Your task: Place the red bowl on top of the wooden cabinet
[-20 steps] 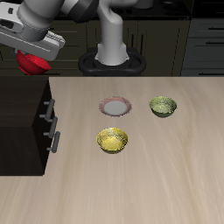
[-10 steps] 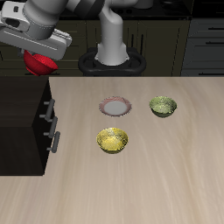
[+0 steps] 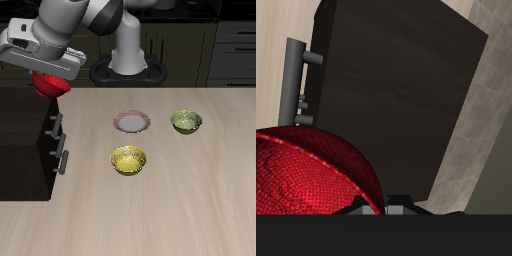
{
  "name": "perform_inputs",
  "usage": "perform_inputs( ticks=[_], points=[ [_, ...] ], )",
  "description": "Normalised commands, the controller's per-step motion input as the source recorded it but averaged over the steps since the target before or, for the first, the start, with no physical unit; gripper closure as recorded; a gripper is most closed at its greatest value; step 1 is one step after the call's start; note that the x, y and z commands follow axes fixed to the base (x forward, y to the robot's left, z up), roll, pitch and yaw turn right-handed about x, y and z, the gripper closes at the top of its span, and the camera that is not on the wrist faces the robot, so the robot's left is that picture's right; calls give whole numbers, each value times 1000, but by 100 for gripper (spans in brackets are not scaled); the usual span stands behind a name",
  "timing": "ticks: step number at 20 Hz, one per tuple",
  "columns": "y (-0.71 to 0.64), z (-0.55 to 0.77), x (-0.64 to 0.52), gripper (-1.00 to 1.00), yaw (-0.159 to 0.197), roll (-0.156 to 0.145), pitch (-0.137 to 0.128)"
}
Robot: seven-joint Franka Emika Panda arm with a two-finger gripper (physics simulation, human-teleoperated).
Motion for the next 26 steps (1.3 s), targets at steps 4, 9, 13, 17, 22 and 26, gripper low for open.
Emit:
perform_inputs(
  ticks=[4,9,13,17,22,26],
  points=[
    [-18,-173,-8,100,3,-16,21],
    [-128,-174,-20,100,14,-30,33],
    [-54,-116,7,100,11,-9,11],
    [-97,-46,-41,100,51,-7,-11],
    [21,-19,54,-100,34,-47,42],
    [33,50,-8,-100,-18,-18,-6]
  ],
)
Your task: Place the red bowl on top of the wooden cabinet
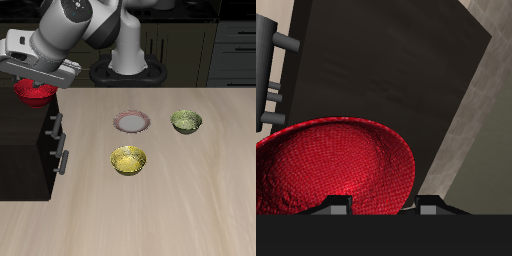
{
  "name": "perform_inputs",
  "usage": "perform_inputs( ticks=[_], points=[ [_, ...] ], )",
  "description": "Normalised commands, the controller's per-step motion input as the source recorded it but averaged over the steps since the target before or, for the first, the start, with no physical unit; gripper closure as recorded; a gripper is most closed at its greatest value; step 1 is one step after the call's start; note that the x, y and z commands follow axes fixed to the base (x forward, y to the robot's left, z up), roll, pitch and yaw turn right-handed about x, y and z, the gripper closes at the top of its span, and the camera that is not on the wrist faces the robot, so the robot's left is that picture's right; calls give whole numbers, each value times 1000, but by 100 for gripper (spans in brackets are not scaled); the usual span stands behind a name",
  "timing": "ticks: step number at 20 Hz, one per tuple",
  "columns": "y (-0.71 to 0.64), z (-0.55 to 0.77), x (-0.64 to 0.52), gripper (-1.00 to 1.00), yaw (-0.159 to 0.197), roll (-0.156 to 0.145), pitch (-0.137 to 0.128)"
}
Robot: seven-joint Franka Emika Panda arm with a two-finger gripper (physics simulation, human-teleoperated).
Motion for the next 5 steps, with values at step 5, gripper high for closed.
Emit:
perform_inputs(
  ticks=[5],
  points=[
    [75,50,2,-100,6,3,1]
  ],
)
